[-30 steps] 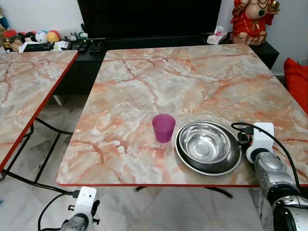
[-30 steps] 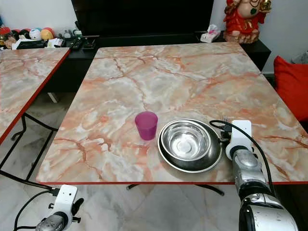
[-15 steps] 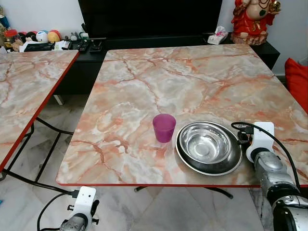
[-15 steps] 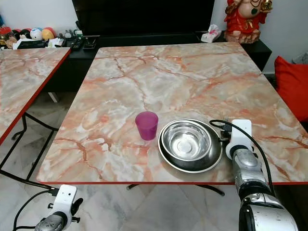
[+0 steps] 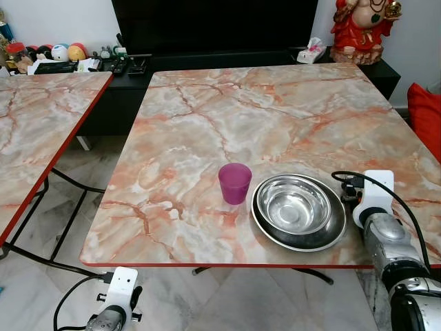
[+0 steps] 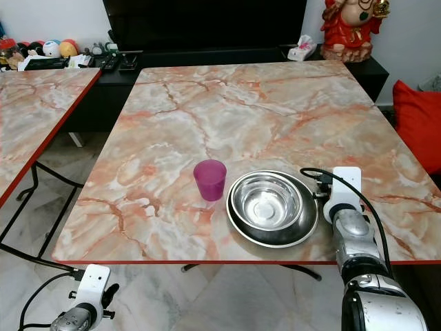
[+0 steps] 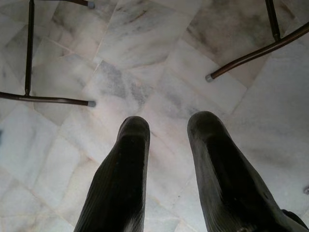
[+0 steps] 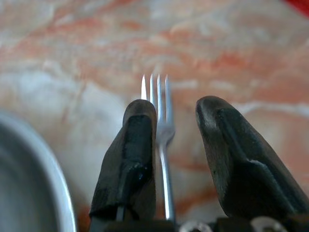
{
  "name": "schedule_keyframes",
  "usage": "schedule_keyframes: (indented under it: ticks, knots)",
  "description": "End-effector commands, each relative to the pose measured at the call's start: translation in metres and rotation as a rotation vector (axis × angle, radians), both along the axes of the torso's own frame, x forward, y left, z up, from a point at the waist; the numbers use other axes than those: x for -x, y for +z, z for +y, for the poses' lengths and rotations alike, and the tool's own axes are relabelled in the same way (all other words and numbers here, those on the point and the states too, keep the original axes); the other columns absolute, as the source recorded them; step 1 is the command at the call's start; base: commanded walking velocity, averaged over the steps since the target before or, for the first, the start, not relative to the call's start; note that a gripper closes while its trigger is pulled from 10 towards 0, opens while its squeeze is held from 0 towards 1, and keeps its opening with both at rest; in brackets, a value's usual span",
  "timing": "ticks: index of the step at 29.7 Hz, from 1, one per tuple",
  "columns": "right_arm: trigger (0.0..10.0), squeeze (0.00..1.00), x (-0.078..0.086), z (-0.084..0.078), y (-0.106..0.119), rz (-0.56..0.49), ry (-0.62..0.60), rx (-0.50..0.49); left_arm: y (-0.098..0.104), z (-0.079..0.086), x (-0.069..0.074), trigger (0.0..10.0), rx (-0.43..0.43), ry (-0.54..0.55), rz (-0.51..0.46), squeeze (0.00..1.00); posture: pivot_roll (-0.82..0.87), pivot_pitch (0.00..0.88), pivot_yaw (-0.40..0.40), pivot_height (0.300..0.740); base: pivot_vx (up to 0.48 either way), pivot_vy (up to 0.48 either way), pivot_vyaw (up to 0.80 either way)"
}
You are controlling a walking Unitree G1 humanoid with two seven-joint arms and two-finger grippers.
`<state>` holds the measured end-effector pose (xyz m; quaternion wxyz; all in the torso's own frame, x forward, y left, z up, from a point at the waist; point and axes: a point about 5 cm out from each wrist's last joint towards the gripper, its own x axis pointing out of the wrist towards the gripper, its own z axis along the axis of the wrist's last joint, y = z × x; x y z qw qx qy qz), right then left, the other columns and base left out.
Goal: Setting the table
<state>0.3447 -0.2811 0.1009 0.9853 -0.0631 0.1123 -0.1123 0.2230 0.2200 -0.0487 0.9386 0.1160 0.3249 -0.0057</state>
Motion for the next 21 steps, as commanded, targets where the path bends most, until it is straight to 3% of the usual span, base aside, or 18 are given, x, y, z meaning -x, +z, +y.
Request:
schedule_keyframes:
  ticks: [1,8,10,11,15,16,21]
  knots:
    - [10.0,0.00,-0.006,-0.003,0.016,-0.070,-0.018,0.027,0.001,0.000,-0.001,10.0,-0.012,-0.009,-0.004,0.00,0.03,0.020,0.064,0.740,0.000,0.000,0.00]
    - [10.0,0.00,-0.004,-0.001,0.035,-0.280,-0.076,0.020,0.001,0.001,-0.001,10.0,-0.013,-0.005,-0.011,0.00,0.02,0.019,0.059,0.740,0.000,0.000,0.00]
    - [10.0,0.00,-0.003,0.000,0.036,-0.297,-0.079,0.016,0.001,0.001,-0.001,10.0,-0.012,-0.005,-0.013,0.00,0.02,0.019,0.059,0.740,0.000,0.000,0.00]
    - [10.0,0.00,0.003,0.004,0.037,-0.365,-0.081,0.026,0.002,0.000,-0.001,10.0,-0.007,-0.004,-0.019,0.00,0.02,0.013,0.056,0.740,0.000,0.000,0.00]
    - [10.0,0.00,0.017,0.014,0.036,-0.456,-0.078,0.015,0.001,-0.001,0.000,10.0,0.000,-0.008,-0.024,0.00,0.01,0.000,0.055,0.740,0.000,0.000,0.00]
    - [10.0,0.00,0.030,0.020,0.035,-0.504,-0.086,0.041,0.000,-0.002,0.002,10.0,0.004,-0.015,-0.023,0.00,0.00,0.000,0.054,0.740,0.000,0.000,0.00]
    - [10.0,0.00,0.053,0.031,0.047,-0.603,-0.102,0.056,-0.005,-0.003,0.007,10.0,0.003,-0.023,0.012,0.00,-0.01,0.000,0.047,0.740,0.000,0.000,0.00]
